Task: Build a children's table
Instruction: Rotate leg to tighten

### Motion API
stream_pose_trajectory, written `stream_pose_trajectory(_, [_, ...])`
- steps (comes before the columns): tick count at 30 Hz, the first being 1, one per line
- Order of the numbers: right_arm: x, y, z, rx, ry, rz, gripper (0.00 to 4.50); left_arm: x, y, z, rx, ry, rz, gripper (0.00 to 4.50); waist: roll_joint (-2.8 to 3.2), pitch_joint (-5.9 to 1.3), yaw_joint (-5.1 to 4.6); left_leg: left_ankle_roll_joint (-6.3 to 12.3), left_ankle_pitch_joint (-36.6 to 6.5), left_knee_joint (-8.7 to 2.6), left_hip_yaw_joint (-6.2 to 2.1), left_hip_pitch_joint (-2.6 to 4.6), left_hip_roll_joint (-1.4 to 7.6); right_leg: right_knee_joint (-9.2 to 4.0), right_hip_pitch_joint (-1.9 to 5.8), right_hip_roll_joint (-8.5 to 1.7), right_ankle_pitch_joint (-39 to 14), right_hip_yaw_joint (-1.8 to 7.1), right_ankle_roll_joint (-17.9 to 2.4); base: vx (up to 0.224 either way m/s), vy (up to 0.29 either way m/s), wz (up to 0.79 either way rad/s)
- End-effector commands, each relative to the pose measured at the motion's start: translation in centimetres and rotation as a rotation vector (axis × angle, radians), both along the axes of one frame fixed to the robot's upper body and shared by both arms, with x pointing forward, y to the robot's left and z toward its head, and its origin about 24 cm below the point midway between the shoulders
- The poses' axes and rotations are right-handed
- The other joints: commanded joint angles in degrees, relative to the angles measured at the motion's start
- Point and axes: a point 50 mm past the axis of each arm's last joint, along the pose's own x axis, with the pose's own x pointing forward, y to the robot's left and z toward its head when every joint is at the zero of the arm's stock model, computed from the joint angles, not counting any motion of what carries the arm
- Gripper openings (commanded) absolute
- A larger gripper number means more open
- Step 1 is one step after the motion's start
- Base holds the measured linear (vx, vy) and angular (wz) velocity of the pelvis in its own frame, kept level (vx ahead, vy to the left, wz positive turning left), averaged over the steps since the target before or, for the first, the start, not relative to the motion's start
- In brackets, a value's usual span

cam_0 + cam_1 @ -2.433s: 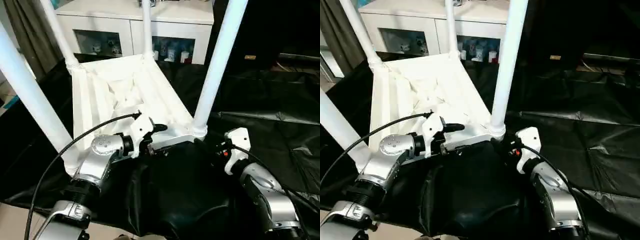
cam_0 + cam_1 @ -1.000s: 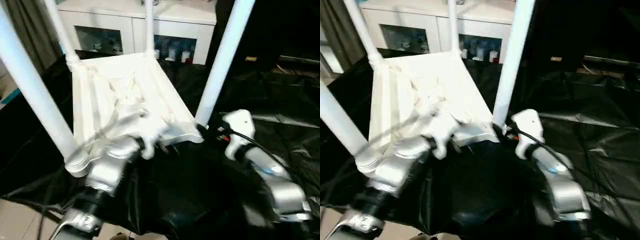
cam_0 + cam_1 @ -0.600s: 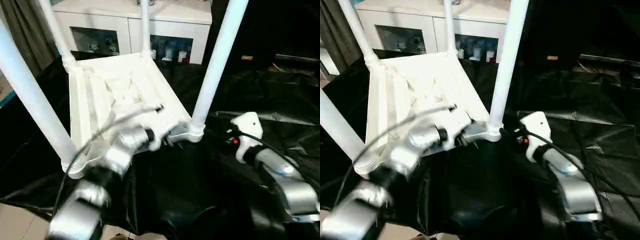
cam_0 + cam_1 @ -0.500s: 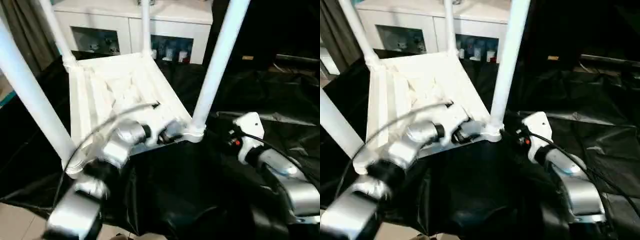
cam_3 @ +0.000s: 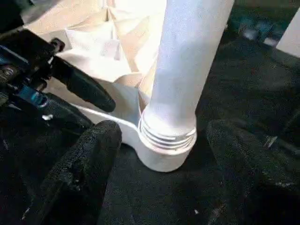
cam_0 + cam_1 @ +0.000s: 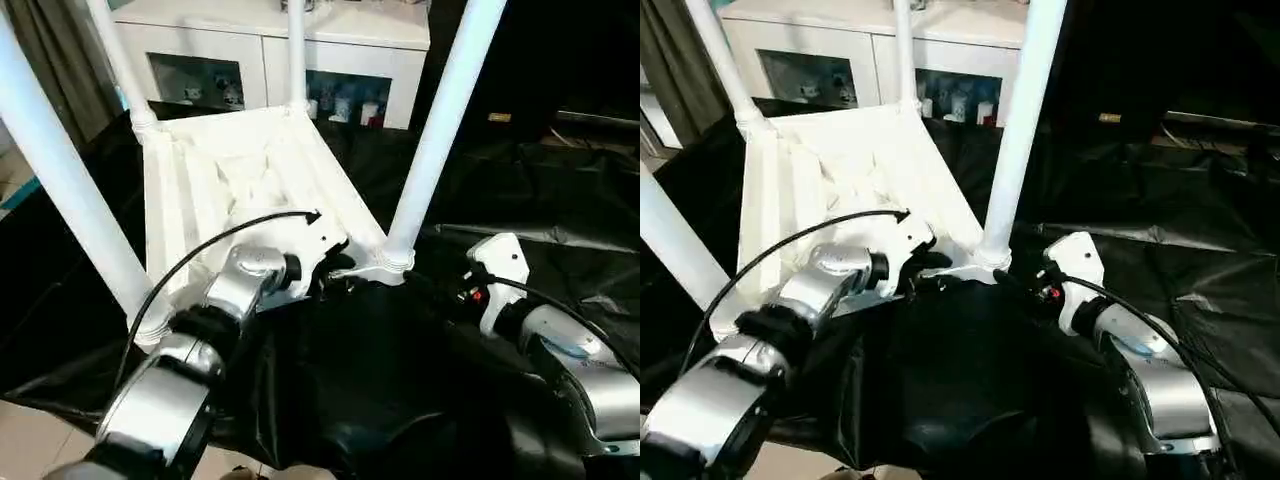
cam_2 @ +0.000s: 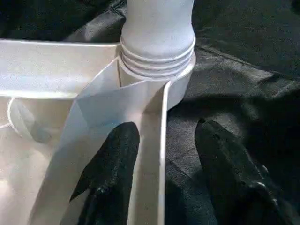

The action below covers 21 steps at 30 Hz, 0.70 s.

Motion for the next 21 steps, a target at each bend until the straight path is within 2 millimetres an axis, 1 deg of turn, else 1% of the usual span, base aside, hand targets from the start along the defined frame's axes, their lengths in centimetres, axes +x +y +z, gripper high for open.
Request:
stream_pose_trajectory(1, [-0.1, -0.3, 0.5, -0.003, -0.028, 0.001, 3.37, 0.3, -0.1, 0.4, 0.020, -0.021, -0.011, 1.83, -0.44, -3.93, 0.25, 2.47, -14.76, -3.86, -1.13, 0.98, 1.66, -4.58, 2.95, -2.86, -14.80, 1.96, -10.74, 0.000, 0.000, 0.00])
stream_pose_trajectory(2, [-0.1, -0.3, 0.5, -0.004, -0.030, 0.001, 3.37, 0.4, 0.0, 0.4, 0.025, -0.022, -0.012, 1.83, -0.40, -3.96, 0.28, 2.45, -14.69, -3.83, -1.13, 1.01, 1.70, -4.49, 2.98, -2.90, -14.56, 1.98, -10.90, 0.000, 0.000, 0.00])
stream_pose_trajectory(3, [-0.1, -0.4, 0.5, -0.004, -0.030, 0.002, 3.37, 0.5, 0.2, 0.4, 0.043, -0.023, -0.017, 1.57, -0.30, -3.97, 0.24, 2.68, -14.41, -3.85, -1.16, 0.99, 1.73, -4.46, 2.96, -2.85, -13.91, 1.96, -11.18, 0.000, 0.000, 0.00])
stream_pose_trajectory(5, [-0.1, -0.4, 0.5, -0.004, -0.031, 0.002, 3.37, 0.5, 0.4, 0.3, 0.065, -0.024, -0.023, 1.54, -0.35, -3.96, 0.24, 2.72, -14.62, -3.81, -1.10, 1.05, 1.72, -4.49, 2.92, -2.86, -13.84, 1.96, -11.26, 0.000, 0.000, 0.00])
stream_pose_trajectory(6, [-0.1, -0.4, 0.5, -0.004, -0.031, 0.002, 3.37, 0.5, 0.4, 0.3, 0.065, -0.024, -0.023, 1.40, -0.36, -3.88, 0.26, 2.61, -14.99, -3.88, -1.15, 1.04, 1.75, -4.53, 2.96, -2.93, -14.49, 1.95, -11.30, 0.000, 0.000, 0.00])
stream_pose_trajectory(7, [-0.1, -0.4, 0.5, -0.004, -0.031, 0.002, 3.37, 0.5, 0.4, 0.2, 0.069, -0.024, -0.024, 1.40, -0.36, -3.88, 0.26, 2.61, -14.99, -3.88, -1.15, 1.04, 1.75, -4.53, 2.96, -2.93, -14.49, 1.95, -11.30, 0.000, 0.000, 0.00])
stream_pose_trajectory(8, [-0.1, -0.4, 0.5, -0.002, -0.033, 0.002, 3.37, 0.6, 0.6, 0.2, 0.075, -0.016, -0.019, 1.24, -0.17, -3.78, 0.22, 2.47, -15.71, -3.97, -1.19, 1.08, 1.77, -4.66, 2.92, -2.94, -15.63, 1.91, -11.20, 0.000, 0.000, 0.00])
stream_pose_trajectory(10, [-0.1, -0.4, 0.5, -0.001, -0.035, 0.002, 3.37, 0.7, 0.8, 0.2, 0.077, -0.005, -0.018, 1.05, -0.28, -3.72, 0.13, 2.07, -16.87, -4.04, -1.23, 1.12, 1.69, -4.95, 2.89, -2.94, -17.94, 1.86, -10.48, 0.000, 0.000, 0.00])
stream_pose_trajectory(12, [-0.2, -0.4, 0.5, 0.001, -0.034, 0.004, 3.37, 0.7, 0.9, 0.1, 0.077, 0.004, -0.019, 0.78, -0.31, -3.69, 0.10, 1.92, -17.13, -4.09, -1.28, 1.07, 1.71, -5.04, 2.89, -3.00, -18.76, 1.87, -10.22, 0.000, 0.000, 0.00])
stream_pose_trajectory(13, [-0.2, -0.4, 0.5, 0.003, -0.034, 0.005, 3.37, 0.7, 1.0, 0.1, 0.076, 0.007, -0.018, 0.78, -0.30, -3.69, 0.11, 1.92, -17.27, -4.09, -1.26, 1.16, 1.73, -5.08, 2.80, -2.97, -18.93, 1.86, -10.20, 0.000, 0.000, 0.00])
stream_pose_trajectory(14, [-0.2, -0.4, 0.5, 0.006, -0.033, 0.008, 3.37, 0.7, 1.1, 0.1, 0.073, 0.013, -0.018, 0.64, -0.38, -3.71, 0.07, 1.93, -17.43, -4.06, -1.26, 1.15, 1.72, -5.08, 2.78, -2.96, -19.02, 1.86, -10.19, 0.000, 0.000, 0.00])
stream_pose_trajectory(16, [-0.2, -0.4, 0.5, 0.009, -0.030, 0.012, 3.37, 0.7, 1.2, 0.1, 0.068, 0.020, -0.018, 0.58, -0.30, -3.70, 0.10, 2.02, -17.33, -4.08, -1.26, 1.19, 1.74, -5.07, 2.74, -2.97, -18.67, 1.87, -10.43, 0.000, 0.000, 0.00])
stream_pose_trajectory(17, [-0.2, -0.3, 0.4, 0.011, -0.026, 0.015, 3.37, 0.6, 1.4, 0.1, 0.060, 0.034, -0.031, 0.58, -0.42, -3.70, 0.10, 2.06, -17.31, -4.09, -1.25, 1.16, 1.74, -5.07, 2.76, -2.96, -18.59, 1.86, -10.47, 0.000, 0.000, 0.00])
stream_pose_trajectory(18, [-0.2, -0.3, 0.4, 0.011, -0.025, 0.017, 3.37, 0.5, 1.5, 0.1, 0.055, 0.043, -0.049, 0.39, -0.38, -3.70, 0.14, 2.15, -17.20, -4.10, -1.27, 1.14, 1.76, -5.01, 2.79, -3.02, -18.49, 1.88, -10.55, 0.000, 0.000, 0.00])
stream_pose_trajectory(19, [-0.2, -0.3, 0.4, 0.011, -0.024, 0.018, 3.37, 0.4, 1.6, 0.0, 0.053, 0.052, -0.069, 0.39, -0.36, -3.69, 0.15, 2.15, -17.09, -4.11, -1.27, 1.11, 1.76, -5.02, 2.79, -3.03, -18.38, 1.89, -10.62, 0.000, 0.000, 0.00])
stream_pose_trajectory(20, [-0.2, -0.3, 0.4, 0.011, -0.024, 0.018, 3.37, 0.4, 1.6, 0.0, 0.053, 0.052, -0.069, 0.28, -0.42, -3.73, 0.16, 2.22, -16.72, -4.12, -1.28, 1.09, 1.78, -4.89, 2.80, -3.02, -17.82, 1.90, -10.79, 0.000, 0.000, 0.00])
stream_pose_trajectory(21, [-0.2, -0.1, 0.4, 0.015, -0.022, 0.026, 3.37, 0.2, 1.8, -0.3, 0.064, 0.062, -0.080, 0.20, -0.36, -3.82, 0.23, 2.36, -16.26, -4.02, -1.19, 1.25, 1.85, -4.75, 2.71, -3.04, -16.42, 1.98, -11.30, 0.000, 0.000, 0.00])
